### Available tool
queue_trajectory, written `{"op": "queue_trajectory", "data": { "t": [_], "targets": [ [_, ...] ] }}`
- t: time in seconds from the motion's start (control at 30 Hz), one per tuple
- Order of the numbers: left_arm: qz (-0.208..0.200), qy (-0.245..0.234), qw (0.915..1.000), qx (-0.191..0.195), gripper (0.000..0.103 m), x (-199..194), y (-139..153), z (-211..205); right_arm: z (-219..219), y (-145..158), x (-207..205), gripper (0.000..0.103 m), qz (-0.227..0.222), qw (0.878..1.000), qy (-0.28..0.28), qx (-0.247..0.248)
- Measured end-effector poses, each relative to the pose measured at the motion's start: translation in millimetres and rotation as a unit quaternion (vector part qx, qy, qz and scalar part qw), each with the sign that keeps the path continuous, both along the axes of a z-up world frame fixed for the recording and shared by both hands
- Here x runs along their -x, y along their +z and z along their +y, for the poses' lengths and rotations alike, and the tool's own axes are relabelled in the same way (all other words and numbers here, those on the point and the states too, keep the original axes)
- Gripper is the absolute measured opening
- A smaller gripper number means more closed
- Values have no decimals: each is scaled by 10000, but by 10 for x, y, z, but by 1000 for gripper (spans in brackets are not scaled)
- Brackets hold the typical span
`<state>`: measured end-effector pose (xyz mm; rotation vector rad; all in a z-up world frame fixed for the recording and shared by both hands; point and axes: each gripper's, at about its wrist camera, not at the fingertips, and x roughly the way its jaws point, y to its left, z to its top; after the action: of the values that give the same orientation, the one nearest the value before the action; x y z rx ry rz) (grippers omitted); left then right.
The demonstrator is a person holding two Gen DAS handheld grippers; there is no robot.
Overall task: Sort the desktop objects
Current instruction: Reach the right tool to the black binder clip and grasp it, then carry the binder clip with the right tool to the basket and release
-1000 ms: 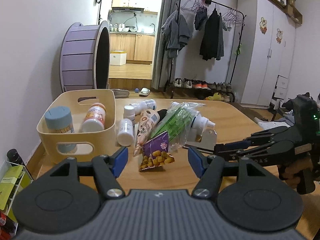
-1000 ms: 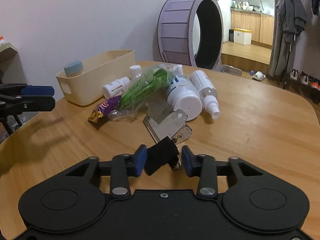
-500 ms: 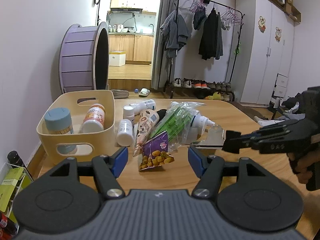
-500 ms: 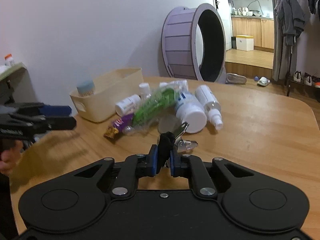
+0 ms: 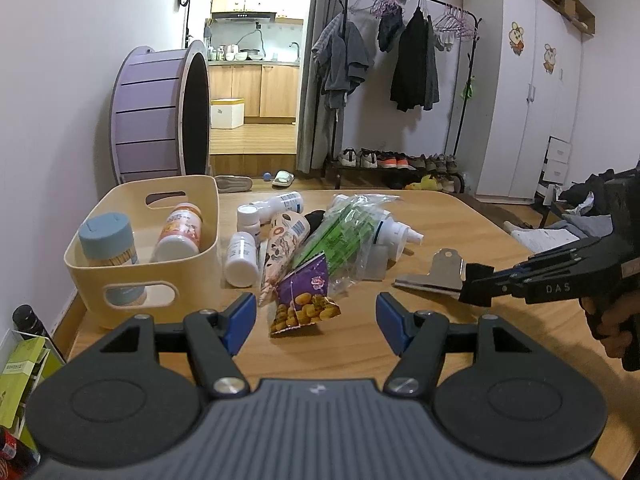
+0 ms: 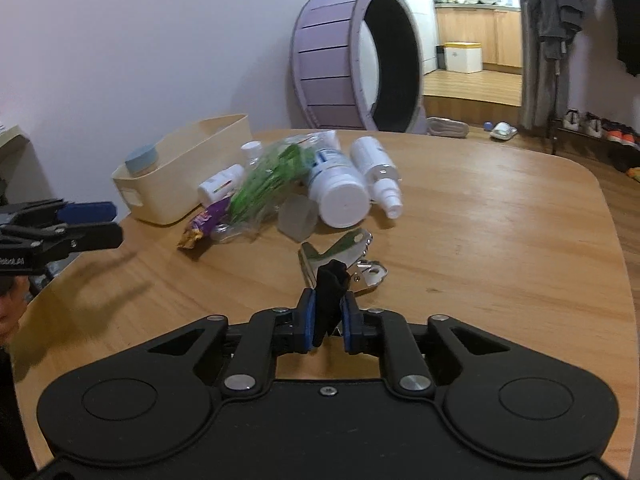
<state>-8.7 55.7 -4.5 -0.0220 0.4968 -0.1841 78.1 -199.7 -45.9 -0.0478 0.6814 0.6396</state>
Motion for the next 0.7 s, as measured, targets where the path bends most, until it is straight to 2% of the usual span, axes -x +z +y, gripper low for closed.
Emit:
{"op": "queue_trajectory", "data": {
  "t": [0.27,0.53,0.7],
  "targets": [
    [4,-58,10000,-43,65,-6,-9,-38,-58,56,66,17,-177,9998,-26,-25],
    [-68,-28,10000,9,65,17,25,-3,-85,162,136,1,-405,9991,30,-150],
    [-123,6,9999,59,65,71,53,57,-13,240,119,0,-470,9987,122,-183]
  ]
}}
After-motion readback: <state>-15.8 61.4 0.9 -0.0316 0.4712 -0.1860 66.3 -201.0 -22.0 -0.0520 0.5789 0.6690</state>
